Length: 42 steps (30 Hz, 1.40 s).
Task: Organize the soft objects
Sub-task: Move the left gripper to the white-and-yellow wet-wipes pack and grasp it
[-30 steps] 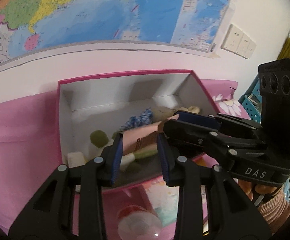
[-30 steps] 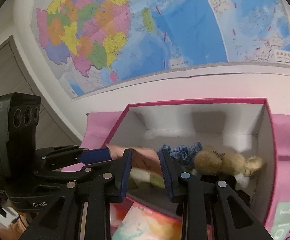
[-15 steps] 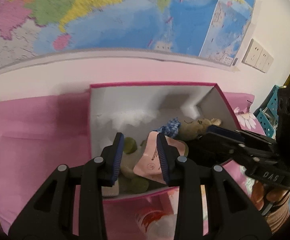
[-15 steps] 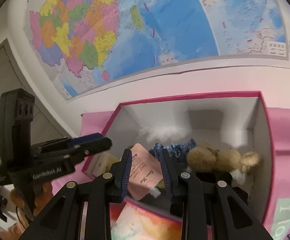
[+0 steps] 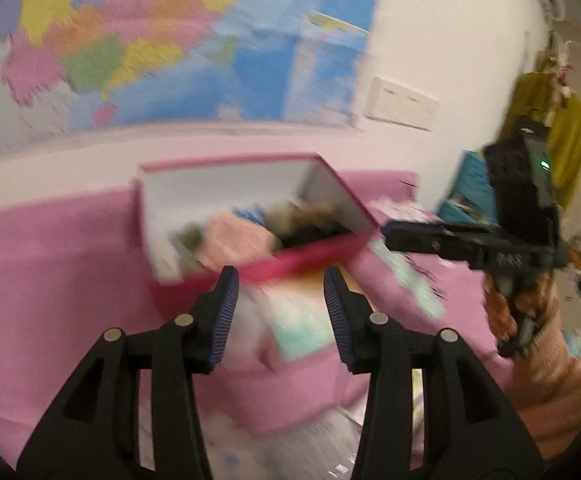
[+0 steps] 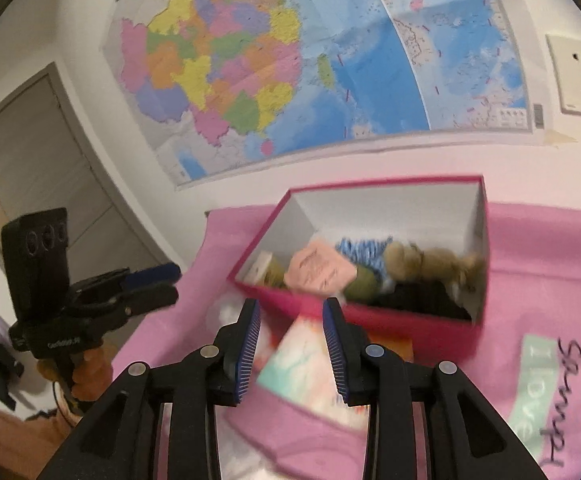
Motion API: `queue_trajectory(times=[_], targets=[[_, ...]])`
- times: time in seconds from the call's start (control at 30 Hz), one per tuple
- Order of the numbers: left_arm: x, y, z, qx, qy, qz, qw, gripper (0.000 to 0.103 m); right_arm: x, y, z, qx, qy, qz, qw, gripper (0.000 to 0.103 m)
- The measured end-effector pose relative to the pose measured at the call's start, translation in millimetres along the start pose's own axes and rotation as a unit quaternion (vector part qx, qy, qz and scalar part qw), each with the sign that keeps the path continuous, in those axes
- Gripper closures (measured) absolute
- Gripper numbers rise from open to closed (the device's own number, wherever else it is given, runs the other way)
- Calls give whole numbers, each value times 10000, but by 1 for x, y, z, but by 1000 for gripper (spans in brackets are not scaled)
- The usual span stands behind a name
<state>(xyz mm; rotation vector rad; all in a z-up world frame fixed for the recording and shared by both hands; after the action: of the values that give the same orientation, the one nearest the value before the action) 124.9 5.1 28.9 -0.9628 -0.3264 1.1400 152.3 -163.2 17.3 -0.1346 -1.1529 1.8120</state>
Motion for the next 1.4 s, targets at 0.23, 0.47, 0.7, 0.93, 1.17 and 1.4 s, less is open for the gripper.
queue_trajectory(times=[0.23, 0.47, 0.7, 0.93, 1.17, 1.4], targets=[[-37, 82, -31, 1057, 605, -17, 9926, 57, -21, 67, 13, 621, 424, -192, 9970, 70], [-60, 130, -48, 1730, 1027, 79, 9795, 57, -53, 133, 13, 1173, 723, -768, 9875, 70], [-77, 147, -59, 1981, 1097, -43, 9740, 57, -57, 158, 10, 1290, 674, -972, 9846, 70], [-82, 155, -62, 2153, 1095, -74, 9704, 57, -54, 164, 12, 1252, 627, -892, 9861, 82], [-81, 156, -65, 2172, 1075, -31, 9702, 57, -58, 161, 16, 1095, 712, -896, 9874, 95], [-82, 156, -68, 2177, 1036, -26, 9705, 58, -61, 165, 11, 1166, 473, -1178, 9850, 80]])
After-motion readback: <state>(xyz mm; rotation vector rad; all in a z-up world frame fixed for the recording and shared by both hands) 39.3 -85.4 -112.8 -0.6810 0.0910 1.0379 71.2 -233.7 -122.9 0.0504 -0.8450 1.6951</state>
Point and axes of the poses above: each gripper's, at about its wrist camera, not at the fingertips, and z roughly against the way its jaws point, x to its left, y to its underside, the point moved 6 cm from there along -z, roughly the way its jaws point, and after that the axes turned 2 degrees about y, right-handed, at the moved point
